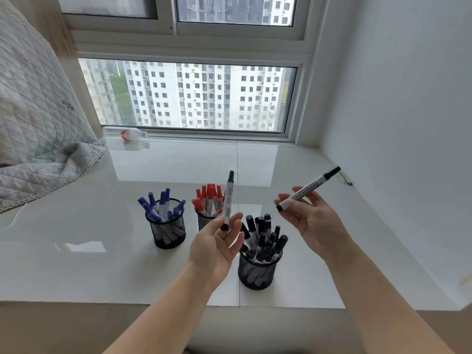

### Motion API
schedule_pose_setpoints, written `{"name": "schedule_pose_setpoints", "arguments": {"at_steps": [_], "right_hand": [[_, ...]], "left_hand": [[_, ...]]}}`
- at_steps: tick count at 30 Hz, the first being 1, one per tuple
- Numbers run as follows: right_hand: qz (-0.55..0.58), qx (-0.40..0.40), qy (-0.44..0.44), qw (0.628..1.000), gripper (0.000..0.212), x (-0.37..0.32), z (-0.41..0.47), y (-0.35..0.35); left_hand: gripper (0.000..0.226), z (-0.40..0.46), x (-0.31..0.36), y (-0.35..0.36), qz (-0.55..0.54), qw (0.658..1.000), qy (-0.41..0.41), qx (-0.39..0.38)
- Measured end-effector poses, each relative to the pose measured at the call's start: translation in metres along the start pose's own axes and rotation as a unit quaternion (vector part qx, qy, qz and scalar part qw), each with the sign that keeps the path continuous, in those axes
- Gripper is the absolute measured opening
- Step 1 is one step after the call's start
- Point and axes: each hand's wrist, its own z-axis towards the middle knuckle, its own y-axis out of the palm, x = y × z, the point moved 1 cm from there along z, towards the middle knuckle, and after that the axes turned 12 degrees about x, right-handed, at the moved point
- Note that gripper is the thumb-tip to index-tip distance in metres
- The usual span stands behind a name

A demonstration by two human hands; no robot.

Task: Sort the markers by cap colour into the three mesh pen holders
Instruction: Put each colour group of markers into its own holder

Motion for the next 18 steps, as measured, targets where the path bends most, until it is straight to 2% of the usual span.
{"name": "schedule_pose_setpoints", "arguments": {"at_steps": [3, 5, 8, 12, 16, 18], "right_hand": [[-0.148, 0.022, -0.066, 0.987, 0.012, 0.004, -0.003, 0.003], [-0.225, 0.037, -0.105, 0.968, 0.012, 0.009, -0.004, 0.003], [-0.357, 0.063, -0.182, 0.914, 0.011, 0.014, -0.002, -0.002], [-0.426, 0.064, -0.215, 0.876, 0.008, 0.021, 0.000, -0.006], [-0.484, 0.040, -0.208, 0.849, 0.013, 0.031, -0.001, -0.009], [-0.491, 0.053, -0.203, 0.846, 0.015, 0.034, -0.001, -0.010]], "left_hand": [[0.022, 0.000, 0.001, 0.006, 0.039, 0.998, 0.028, -0.036], [0.017, 0.000, 0.002, 0.008, 0.111, 0.990, 0.082, -0.031], [0.009, 0.000, 0.002, 0.006, 0.248, 0.950, 0.190, -0.017], [0.008, 0.003, 0.000, 0.000, 0.325, 0.899, 0.295, 0.022], [0.017, 0.005, -0.002, -0.004, 0.350, 0.877, 0.325, 0.043], [0.020, 0.005, -0.001, -0.006, 0.365, 0.866, 0.337, 0.051]]}}
